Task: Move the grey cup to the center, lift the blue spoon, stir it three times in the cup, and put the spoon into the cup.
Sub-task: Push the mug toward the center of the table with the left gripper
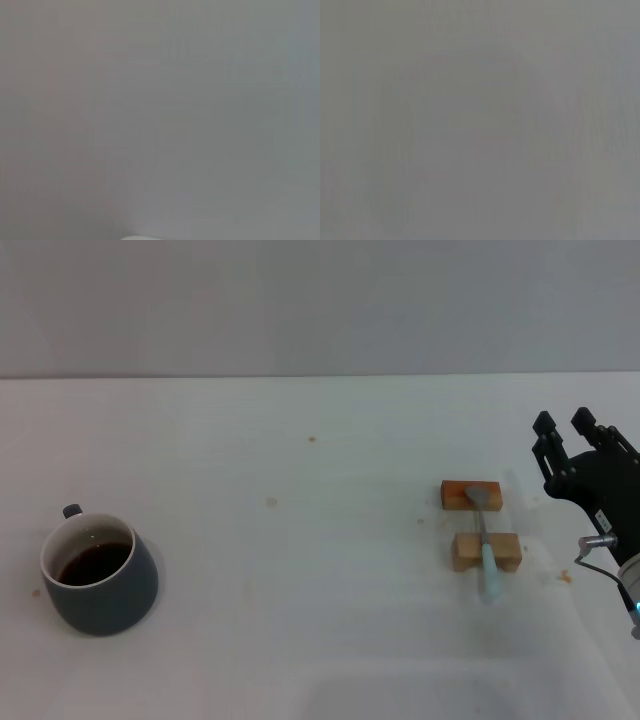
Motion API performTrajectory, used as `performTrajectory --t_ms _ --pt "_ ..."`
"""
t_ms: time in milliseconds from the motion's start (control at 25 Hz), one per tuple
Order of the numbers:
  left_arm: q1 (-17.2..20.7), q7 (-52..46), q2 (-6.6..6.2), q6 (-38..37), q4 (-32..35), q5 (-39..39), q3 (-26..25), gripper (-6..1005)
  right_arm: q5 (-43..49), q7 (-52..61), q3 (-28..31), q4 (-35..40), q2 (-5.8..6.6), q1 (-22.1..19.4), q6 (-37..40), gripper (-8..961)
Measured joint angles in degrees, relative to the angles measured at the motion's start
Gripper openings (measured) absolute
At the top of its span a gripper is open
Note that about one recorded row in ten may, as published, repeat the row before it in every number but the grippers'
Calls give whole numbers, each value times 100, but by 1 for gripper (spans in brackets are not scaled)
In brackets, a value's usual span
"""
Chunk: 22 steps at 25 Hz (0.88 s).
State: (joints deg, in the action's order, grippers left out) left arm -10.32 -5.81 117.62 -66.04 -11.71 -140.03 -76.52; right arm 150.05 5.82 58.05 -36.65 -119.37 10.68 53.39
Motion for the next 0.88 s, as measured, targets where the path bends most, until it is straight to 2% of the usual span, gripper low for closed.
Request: performTrajectory --t_ms 480,880 --pt "146 2 66 82 -44 -18 698 833 5 -3 -3 -28 28 67 -21 444" --pt "205 2 72 86 -89 -16 724 828 21 -3 -5 -35 29 64 -22 445"
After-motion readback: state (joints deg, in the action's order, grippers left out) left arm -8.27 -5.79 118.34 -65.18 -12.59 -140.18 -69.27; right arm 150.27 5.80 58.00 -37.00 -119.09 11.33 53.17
